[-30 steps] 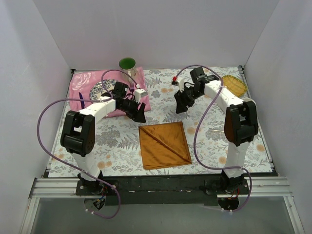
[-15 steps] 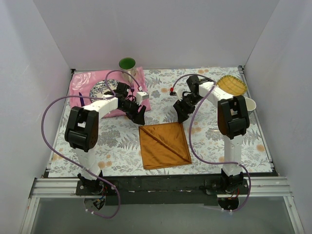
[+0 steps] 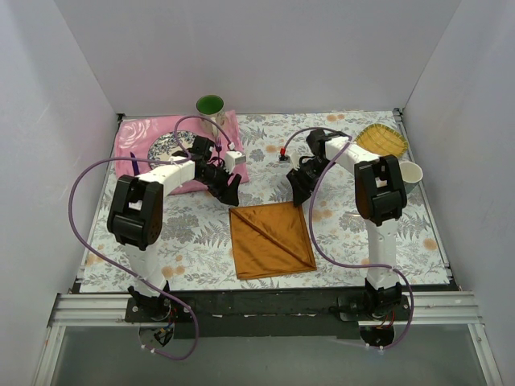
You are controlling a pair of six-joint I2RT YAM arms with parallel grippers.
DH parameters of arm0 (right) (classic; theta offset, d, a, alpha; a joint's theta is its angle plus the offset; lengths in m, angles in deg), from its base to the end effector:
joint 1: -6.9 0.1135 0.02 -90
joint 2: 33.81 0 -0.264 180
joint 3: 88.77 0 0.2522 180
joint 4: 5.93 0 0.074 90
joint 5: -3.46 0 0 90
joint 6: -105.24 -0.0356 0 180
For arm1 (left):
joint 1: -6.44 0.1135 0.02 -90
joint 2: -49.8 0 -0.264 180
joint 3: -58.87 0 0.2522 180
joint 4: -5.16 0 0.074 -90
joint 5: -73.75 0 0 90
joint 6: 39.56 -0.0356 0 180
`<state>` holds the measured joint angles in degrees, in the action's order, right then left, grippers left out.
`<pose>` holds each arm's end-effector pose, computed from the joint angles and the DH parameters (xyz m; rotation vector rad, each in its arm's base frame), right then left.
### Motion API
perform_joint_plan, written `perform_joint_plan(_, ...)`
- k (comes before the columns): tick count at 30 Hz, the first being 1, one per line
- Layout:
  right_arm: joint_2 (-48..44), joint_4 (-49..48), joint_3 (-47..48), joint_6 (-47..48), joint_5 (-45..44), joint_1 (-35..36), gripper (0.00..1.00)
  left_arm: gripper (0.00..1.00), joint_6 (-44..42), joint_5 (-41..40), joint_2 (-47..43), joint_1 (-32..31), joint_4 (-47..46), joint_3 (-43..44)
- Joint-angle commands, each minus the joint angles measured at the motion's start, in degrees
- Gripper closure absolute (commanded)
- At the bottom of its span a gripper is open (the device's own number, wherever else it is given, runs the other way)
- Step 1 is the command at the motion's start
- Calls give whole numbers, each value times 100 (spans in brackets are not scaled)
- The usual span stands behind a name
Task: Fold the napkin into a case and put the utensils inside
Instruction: Pick up the upper triangle-folded napkin from the center of the board.
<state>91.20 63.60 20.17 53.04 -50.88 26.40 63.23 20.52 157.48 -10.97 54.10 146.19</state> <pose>0.3906 0.1603 0.1573 -1.3911 2.4731 0.8836 0.3494 -0.1319 0.1814 0.2813 2.7768 -1.0265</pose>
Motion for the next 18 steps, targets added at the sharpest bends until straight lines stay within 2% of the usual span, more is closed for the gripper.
perform_joint_plan(1,111,224,54,201,134,18,48,41,-67,-12,78,18,-46,167)
perform_joint_plan(8,138,329,237,272,292,18,68,40,135,5,87,27,-204,80)
perform_joint_plan(9,138,382,264,280,310,27,76,39,144,144,61,27,-230,62)
perform_joint_plan(12,42,444,335,298,450,18,84,37,188,575,-203,36,-546,-122)
perform_joint_plan(14,-29,426,300,263,608,9,86,37,284,1128,-396,27,-1064,-342)
perform_joint_plan(16,-117,426,274,237,775,18,94,36,451,1585,-449,-8,-1712,-491)
perform_joint_plan(18,-170,417,273,166,863,9,99,36,600,1614,-415,-104,-2197,-667)
